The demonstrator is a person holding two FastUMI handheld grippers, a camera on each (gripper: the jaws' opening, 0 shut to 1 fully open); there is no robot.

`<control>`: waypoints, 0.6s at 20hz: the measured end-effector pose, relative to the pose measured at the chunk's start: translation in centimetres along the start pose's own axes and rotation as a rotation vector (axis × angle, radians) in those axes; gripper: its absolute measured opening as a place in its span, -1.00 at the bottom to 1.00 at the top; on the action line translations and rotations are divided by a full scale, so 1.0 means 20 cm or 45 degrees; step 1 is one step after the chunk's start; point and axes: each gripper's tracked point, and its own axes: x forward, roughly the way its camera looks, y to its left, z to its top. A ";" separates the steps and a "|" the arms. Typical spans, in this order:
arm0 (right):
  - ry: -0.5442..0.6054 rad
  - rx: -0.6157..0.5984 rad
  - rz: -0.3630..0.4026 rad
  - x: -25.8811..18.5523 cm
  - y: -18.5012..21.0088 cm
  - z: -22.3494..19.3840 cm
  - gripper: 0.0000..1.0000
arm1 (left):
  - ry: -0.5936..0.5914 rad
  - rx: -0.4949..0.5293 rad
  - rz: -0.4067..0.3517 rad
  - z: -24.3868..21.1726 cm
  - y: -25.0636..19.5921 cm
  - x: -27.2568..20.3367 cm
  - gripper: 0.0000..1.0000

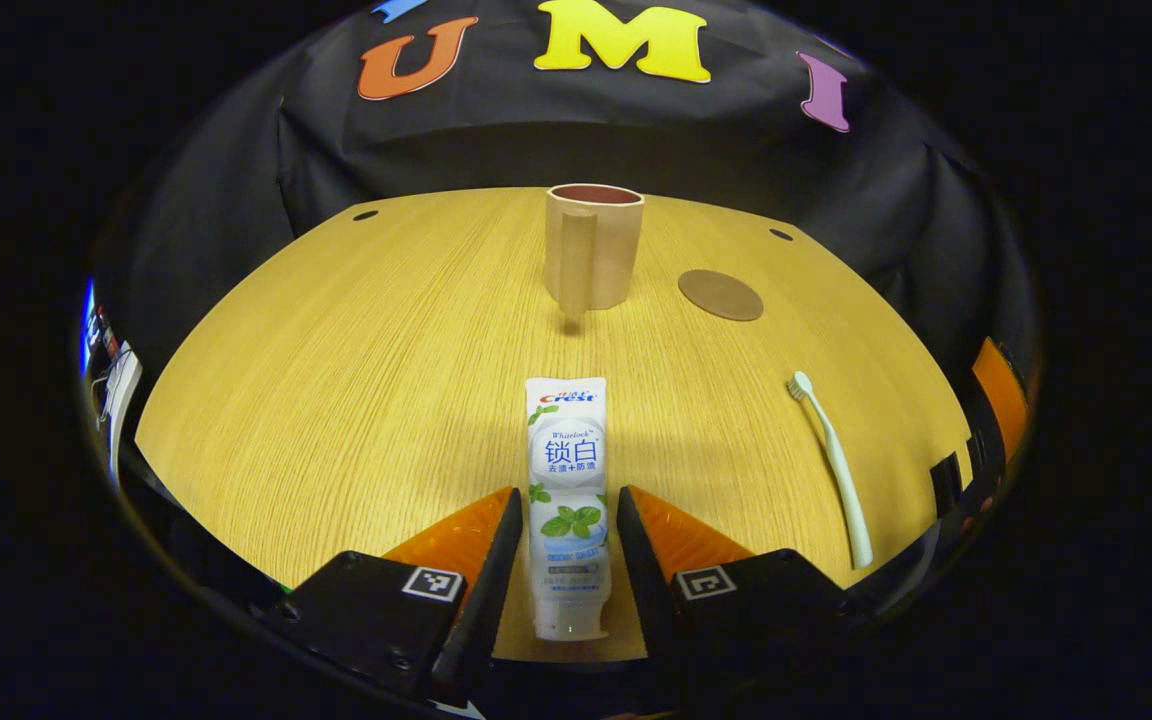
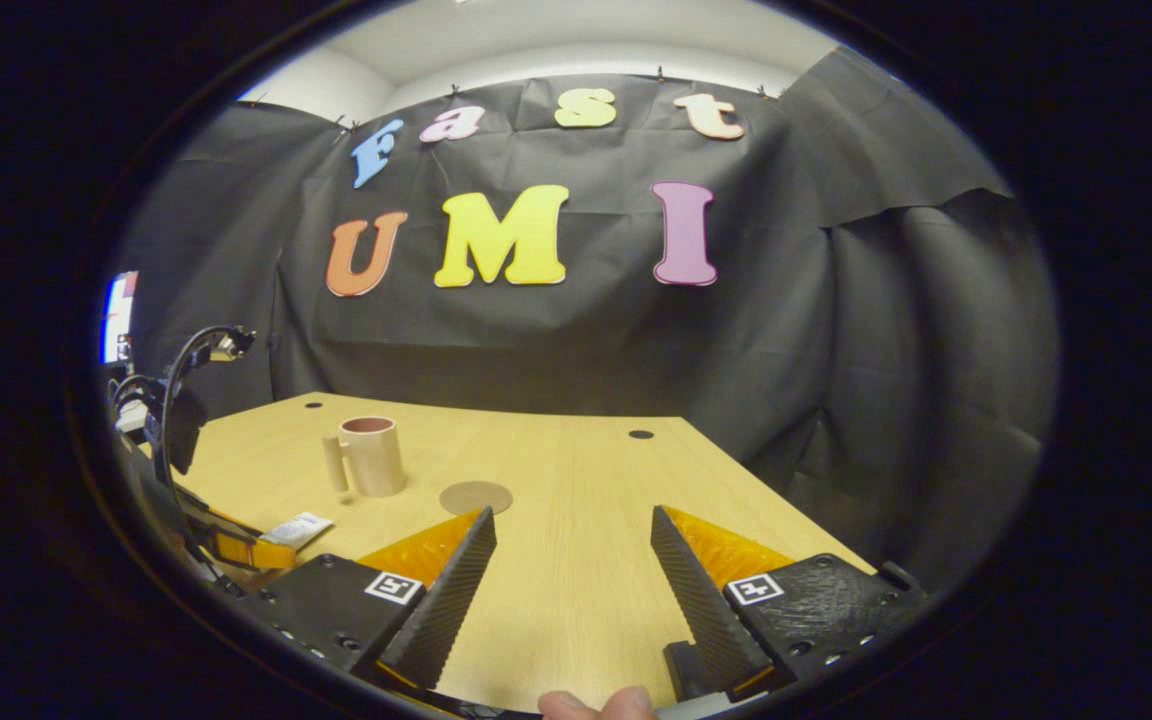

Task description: Put the toothbrush and toothpaste on the desktop into the cup, then pick up the cup and place it on the coaster on the desktop.

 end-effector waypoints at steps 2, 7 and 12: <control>0.041 0.018 0.046 0.01 0.07 -0.04 0.89 | 0.002 -0.003 0.017 0.02 0.01 0.02 0.01; 0.144 0.023 0.094 0.05 0.18 -0.14 0.89 | -0.013 -0.076 -0.065 0.15 -0.04 0.06 -0.13; 0.257 0.007 0.133 0.10 0.31 -0.22 0.89 | -0.145 -0.031 -0.092 0.30 -0.06 -0.01 -0.17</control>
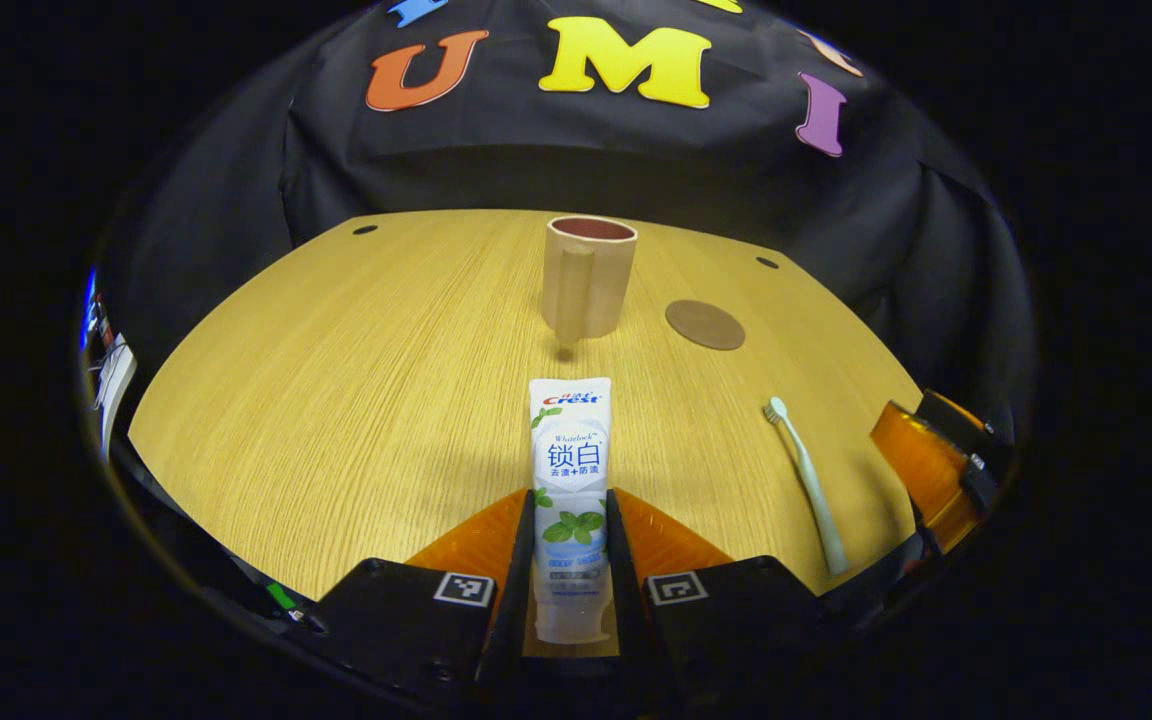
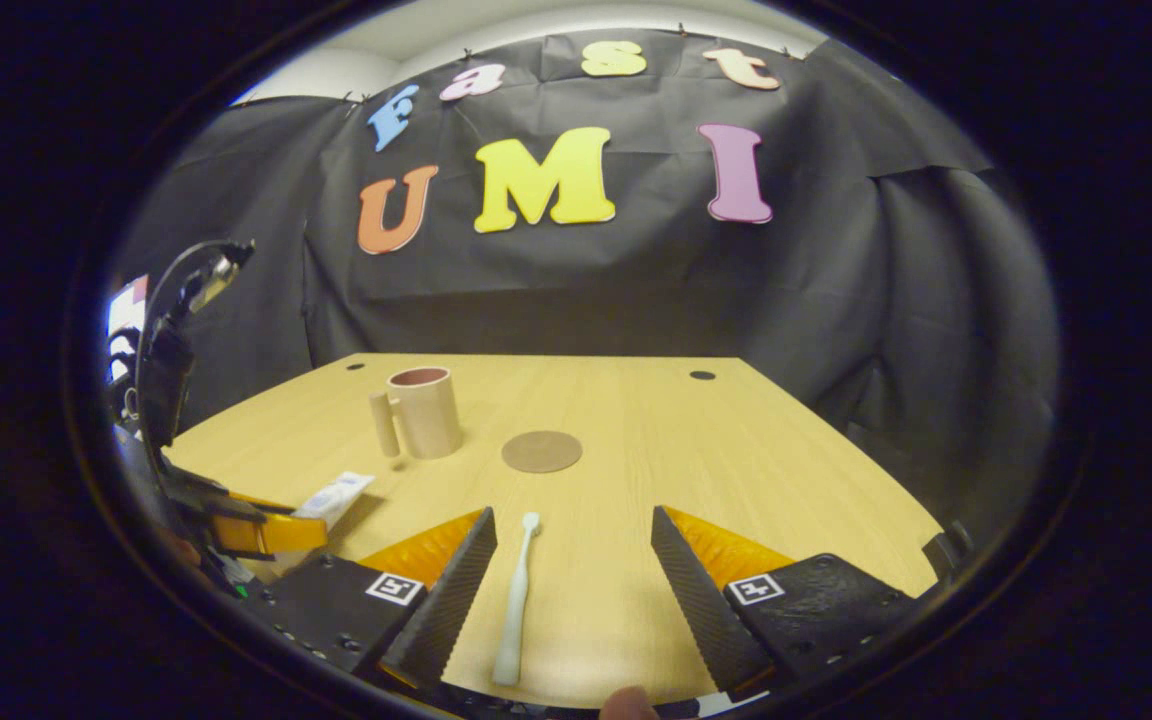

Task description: Put the toothbrush and toothpaste on the desktop into the cup, then pick up the cup and place it on the coaster on the desktop.

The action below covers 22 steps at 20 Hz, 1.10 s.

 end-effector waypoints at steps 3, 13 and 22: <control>0.110 0.006 -0.005 0.08 0.06 -0.09 0.89 | -0.143 0.047 0.022 0.19 -0.01 -0.08 -0.07; 0.326 -0.025 -0.070 0.29 0.16 -0.26 0.33 | -0.392 0.050 0.074 0.48 0.10 -0.20 -0.17; 0.340 0.120 0.049 0.28 0.13 -0.21 -1.00 | -0.608 0.065 0.041 0.78 0.04 -0.20 -0.18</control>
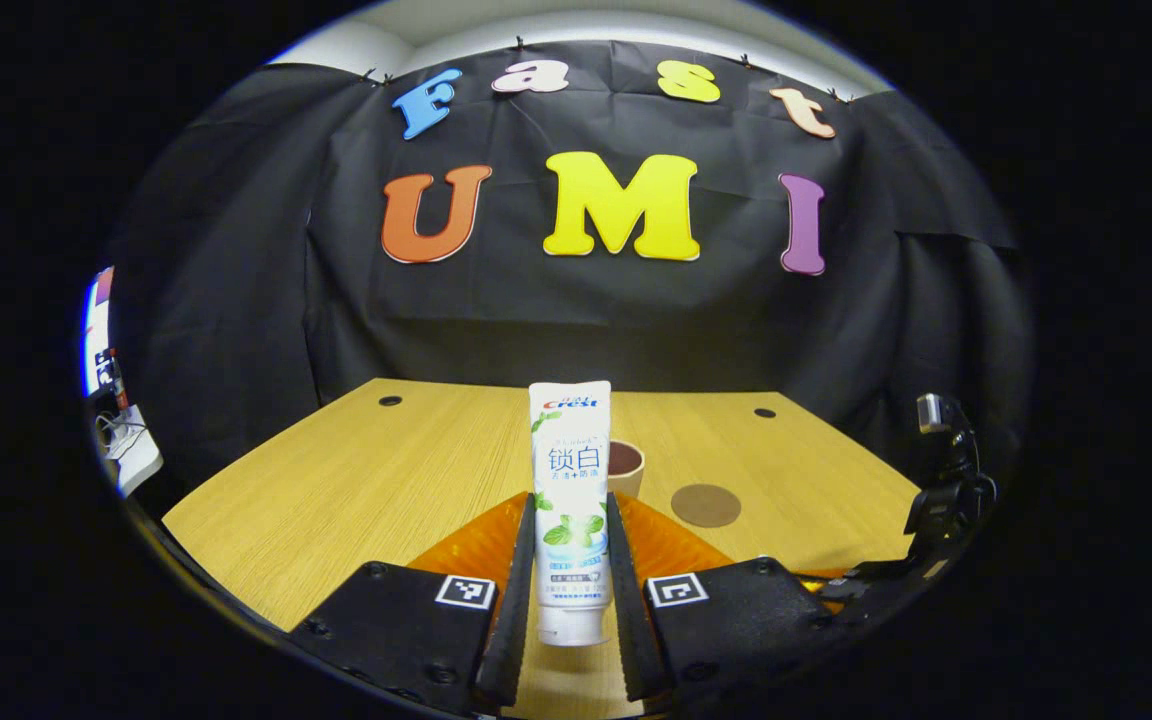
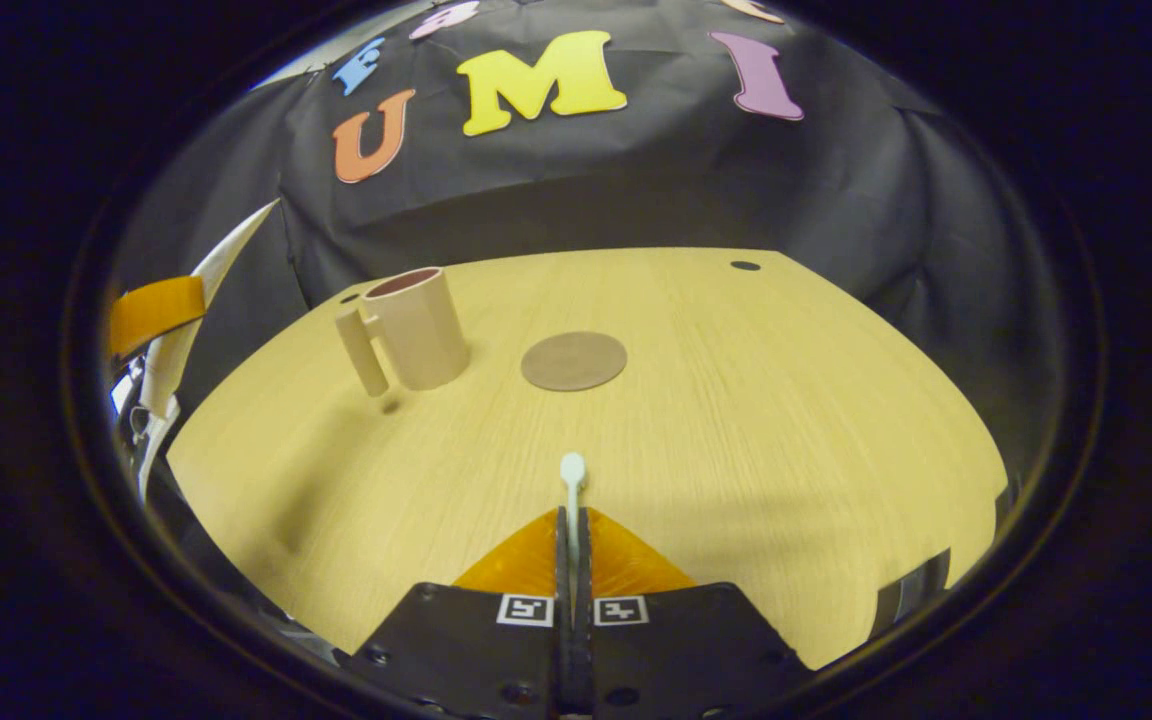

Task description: Put the toothbrush and toothpaste on the desktop into the cup, then pick up the cup and place it on the coaster on the desktop.

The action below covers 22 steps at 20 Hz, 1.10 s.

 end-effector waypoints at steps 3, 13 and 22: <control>-0.100 0.014 0.034 -0.11 -0.03 0.11 -1.00 | -0.140 -0.014 -0.044 0.20 -0.07 0.13 -0.18; -0.261 0.038 0.084 -0.39 -0.17 0.22 -1.00 | -0.260 -0.083 -0.092 0.20 -0.14 0.58 -0.18; -0.235 0.077 0.107 -0.34 -0.18 0.21 -1.00 | -0.274 -0.066 -0.087 0.19 -0.11 0.61 -0.20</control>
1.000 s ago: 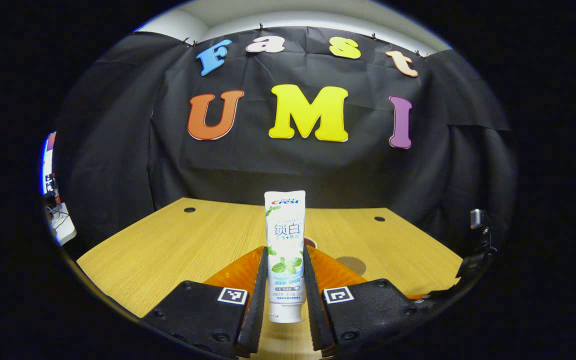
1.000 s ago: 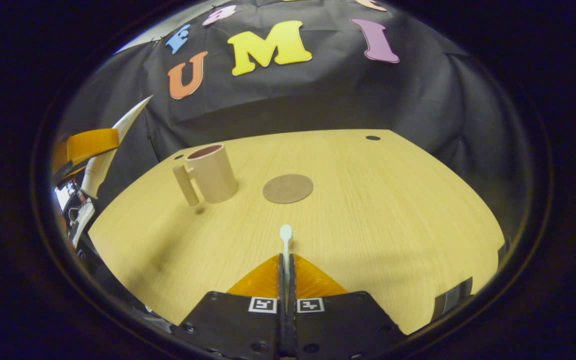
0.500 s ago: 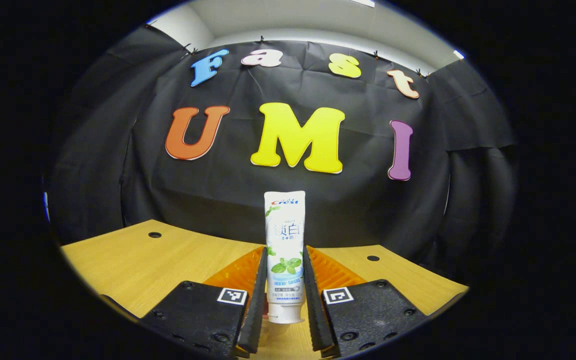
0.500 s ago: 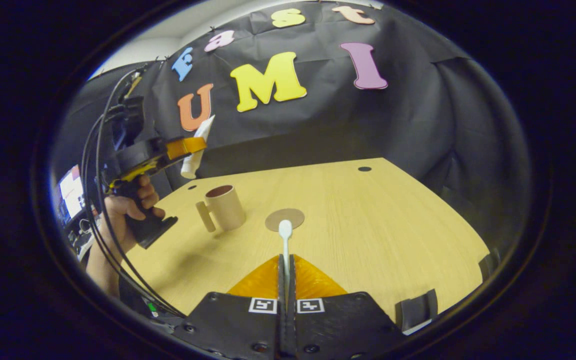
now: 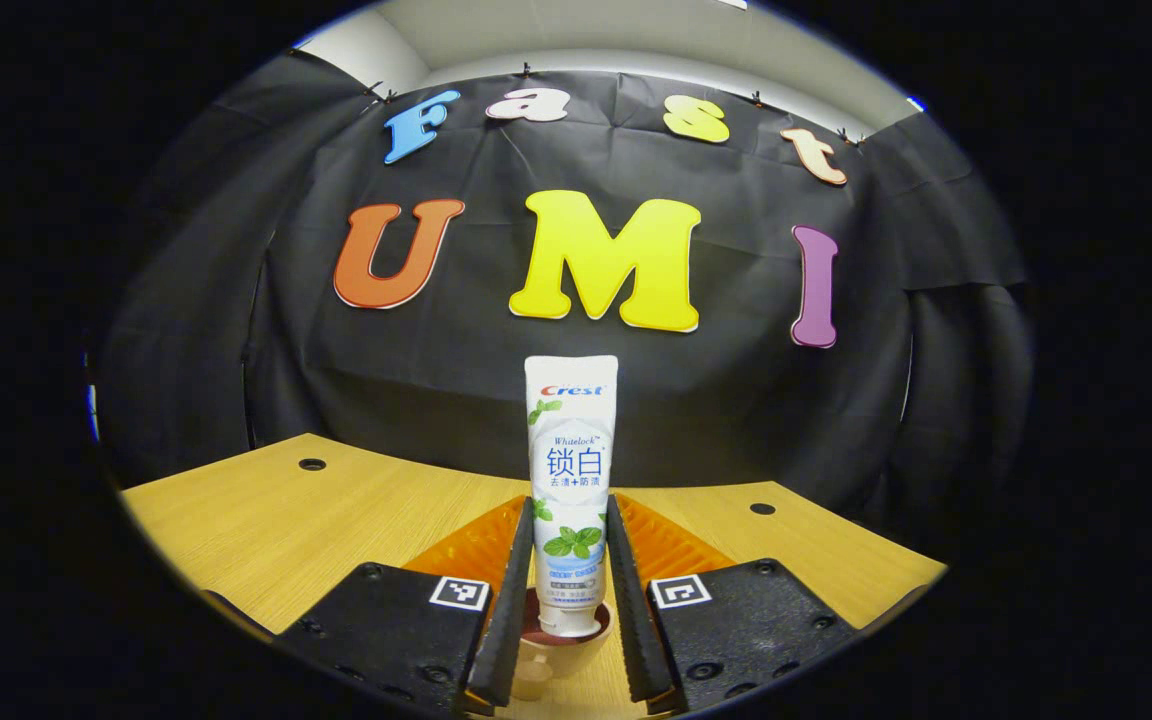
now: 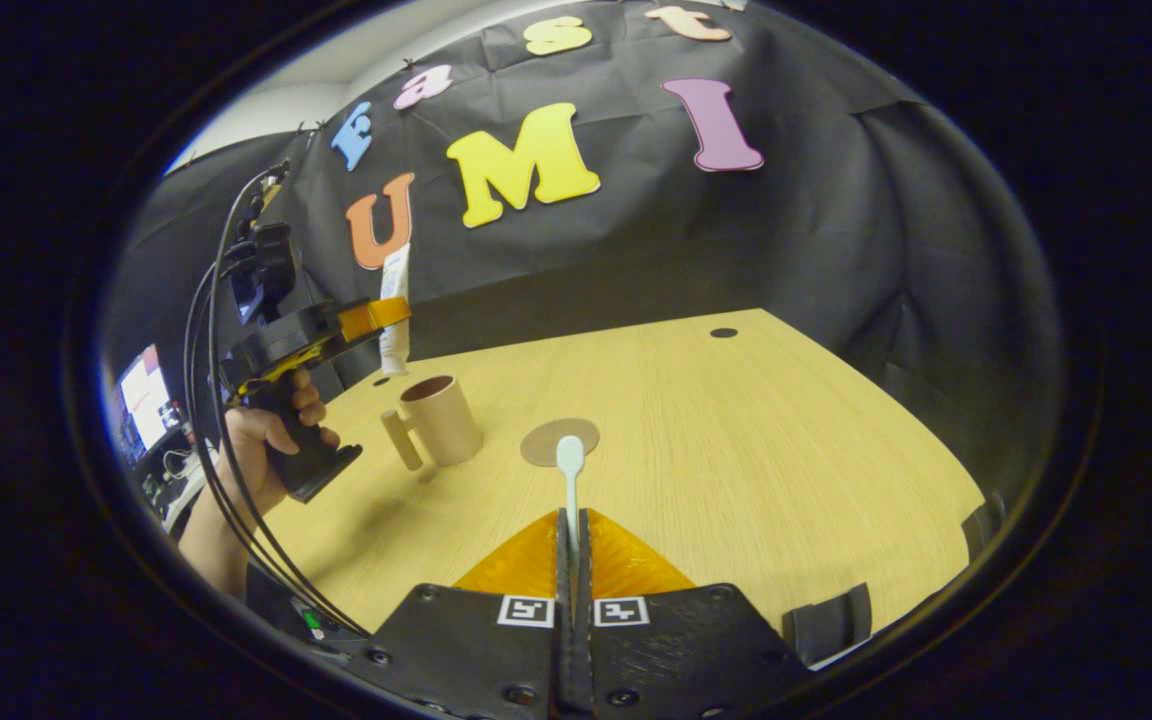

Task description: Put the toothbrush and toothpaste on the desktop into the cup, then pick up the cup and place it on the coaster on the desktop.

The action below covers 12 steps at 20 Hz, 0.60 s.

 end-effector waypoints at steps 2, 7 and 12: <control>0.003 -0.005 -0.001 0.00 0.01 -0.01 -1.00 | 0.010 -0.001 -0.003 -0.01 0.00 0.00 -0.20; 0.006 -0.010 -0.004 0.00 0.01 -0.01 -1.00 | 0.023 0.000 0.008 -0.03 0.03 0.02 -0.12; -0.003 -0.028 -0.006 -0.01 0.01 0.01 -1.00 | 0.060 -0.016 0.014 -0.07 0.04 0.02 -0.07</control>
